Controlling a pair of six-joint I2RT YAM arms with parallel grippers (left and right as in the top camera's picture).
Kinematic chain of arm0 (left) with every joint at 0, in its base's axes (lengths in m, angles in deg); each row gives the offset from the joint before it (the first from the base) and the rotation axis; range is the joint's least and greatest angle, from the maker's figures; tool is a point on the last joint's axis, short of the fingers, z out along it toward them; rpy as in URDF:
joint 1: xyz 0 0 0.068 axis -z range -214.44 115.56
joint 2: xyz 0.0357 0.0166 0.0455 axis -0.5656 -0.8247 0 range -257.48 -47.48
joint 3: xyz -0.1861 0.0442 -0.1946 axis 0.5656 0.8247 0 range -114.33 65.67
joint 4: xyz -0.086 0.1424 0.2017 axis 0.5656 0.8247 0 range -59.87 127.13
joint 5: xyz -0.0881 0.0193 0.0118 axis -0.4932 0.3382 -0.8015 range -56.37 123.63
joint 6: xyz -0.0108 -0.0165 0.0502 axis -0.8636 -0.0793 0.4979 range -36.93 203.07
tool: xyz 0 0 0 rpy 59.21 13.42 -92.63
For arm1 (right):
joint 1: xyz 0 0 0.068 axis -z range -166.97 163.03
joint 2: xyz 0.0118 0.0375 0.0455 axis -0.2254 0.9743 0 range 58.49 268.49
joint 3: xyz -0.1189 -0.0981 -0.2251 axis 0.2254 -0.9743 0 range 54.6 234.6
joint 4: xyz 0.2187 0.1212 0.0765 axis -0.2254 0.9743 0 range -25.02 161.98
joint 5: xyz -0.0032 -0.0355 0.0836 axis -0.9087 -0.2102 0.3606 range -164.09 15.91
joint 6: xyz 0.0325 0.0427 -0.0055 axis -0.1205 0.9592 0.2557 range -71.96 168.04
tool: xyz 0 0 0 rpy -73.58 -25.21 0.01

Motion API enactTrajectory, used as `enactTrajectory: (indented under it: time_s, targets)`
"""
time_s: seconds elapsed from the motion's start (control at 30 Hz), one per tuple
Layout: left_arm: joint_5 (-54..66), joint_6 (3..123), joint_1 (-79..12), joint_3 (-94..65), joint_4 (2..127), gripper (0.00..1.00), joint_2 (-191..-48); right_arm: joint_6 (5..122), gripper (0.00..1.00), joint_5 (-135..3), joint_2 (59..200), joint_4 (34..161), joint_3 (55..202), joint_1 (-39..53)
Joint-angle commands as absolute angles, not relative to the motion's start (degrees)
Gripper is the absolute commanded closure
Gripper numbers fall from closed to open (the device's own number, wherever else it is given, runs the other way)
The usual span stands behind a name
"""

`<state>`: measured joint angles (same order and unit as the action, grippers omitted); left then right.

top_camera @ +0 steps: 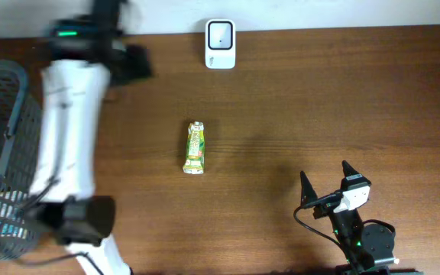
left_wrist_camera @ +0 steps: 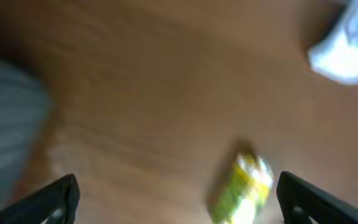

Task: Scan the item barcode
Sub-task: 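Place the yellow-green snack bag on the table centre with the left gripper, then reach the left gripper into the basket and grasp the teal tissue pack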

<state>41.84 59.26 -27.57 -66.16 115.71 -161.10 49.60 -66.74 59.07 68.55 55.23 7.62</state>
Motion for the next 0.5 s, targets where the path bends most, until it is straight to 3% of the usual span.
enactTrajectory:
  time_s: [0.0,0.1,0.2,0.47]
  targets:
    - [44.02,59.45,-45.16,-69.94,117.81,0.02,-153.43,50.19,0.01,-66.82,58.70,68.84,54.92,7.31]
    - [44.00,58.64,-62.04,-69.09,119.38,0.05,-152.77,50.19,0.01,-66.82,58.70,68.84,54.92,7.31]
    - [44.11,57.40,-75.39,-59.32,112.91,0.11,-152.79,50.19,0.01,-66.82,58.70,68.84,54.92,7.31]
    - [44.22,61.79,-82.41,-17.81,73.96,0.09,-152.79,50.19,0.01,-66.82,58.70,68.84,54.92,7.31]
